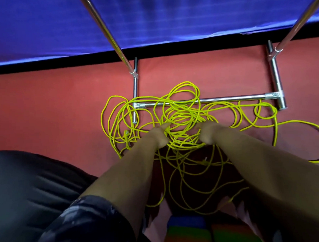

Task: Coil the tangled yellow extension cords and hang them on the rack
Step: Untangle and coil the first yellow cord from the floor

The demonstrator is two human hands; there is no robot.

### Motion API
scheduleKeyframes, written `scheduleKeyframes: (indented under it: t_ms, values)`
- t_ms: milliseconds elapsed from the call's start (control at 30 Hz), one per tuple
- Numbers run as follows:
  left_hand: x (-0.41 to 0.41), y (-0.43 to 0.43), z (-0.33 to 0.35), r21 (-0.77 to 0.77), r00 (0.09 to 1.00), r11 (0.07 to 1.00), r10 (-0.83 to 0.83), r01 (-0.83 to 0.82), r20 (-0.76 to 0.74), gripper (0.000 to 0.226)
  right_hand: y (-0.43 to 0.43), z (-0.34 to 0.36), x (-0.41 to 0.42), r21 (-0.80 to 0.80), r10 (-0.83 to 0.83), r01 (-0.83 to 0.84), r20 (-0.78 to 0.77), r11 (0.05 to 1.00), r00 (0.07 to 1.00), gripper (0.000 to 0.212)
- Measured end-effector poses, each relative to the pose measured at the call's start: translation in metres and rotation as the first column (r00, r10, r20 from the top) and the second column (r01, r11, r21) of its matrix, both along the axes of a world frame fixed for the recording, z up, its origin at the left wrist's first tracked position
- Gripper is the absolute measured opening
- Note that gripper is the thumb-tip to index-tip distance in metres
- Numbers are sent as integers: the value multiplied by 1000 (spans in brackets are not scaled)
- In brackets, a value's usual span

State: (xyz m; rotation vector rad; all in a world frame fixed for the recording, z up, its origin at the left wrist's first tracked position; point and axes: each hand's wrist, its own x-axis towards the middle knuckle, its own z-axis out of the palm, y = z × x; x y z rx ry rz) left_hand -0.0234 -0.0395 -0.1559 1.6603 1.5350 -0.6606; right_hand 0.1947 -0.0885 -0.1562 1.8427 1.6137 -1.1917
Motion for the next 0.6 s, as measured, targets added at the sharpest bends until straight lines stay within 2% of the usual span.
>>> scheduleKeyframes:
  t_ms: [100, 200, 267, 400, 433, 500, 533, 600]
  values:
    - [4, -5, -8, 50, 1000, 998, -23, 23, 2, 72, -8, -6, 1, -27, 83, -82, 38, 996, 996, 49]
    - [7, -7, -16, 133, 994, 985, 102, -108, 49, 48, -22, -12, -2, -69, 169, -166, 35, 984, 985, 41]
    - [11, -7, -17, 121, 983, 977, 168, -176, 71, 32, -30, -18, -3, -73, 202, -200, 31, 977, 979, 44]
    - [19, -11, -17, 47, 960, 968, 238, -247, 145, 25, -44, -22, -1, -70, 174, -173, 12, 982, 985, 49]
    - [18, -11, -17, 92, 953, 959, 249, -268, 172, 25, -49, -22, 1, -16, 144, -144, 26, 989, 989, 49]
    - [18, -13, -19, 291, 959, 917, 236, -272, 155, 35, -59, -27, 4, 108, 25, -30, 41, 994, 999, 55]
    - [18, -15, -19, 411, 970, 878, 220, -244, 105, 38, -63, -30, 5, 169, -29, 22, 38, 985, 999, 56]
    - [19, -20, -18, 589, 987, 804, 150, -83, -65, 40, -65, -31, 3, 245, -97, 76, 74, 967, 993, 53]
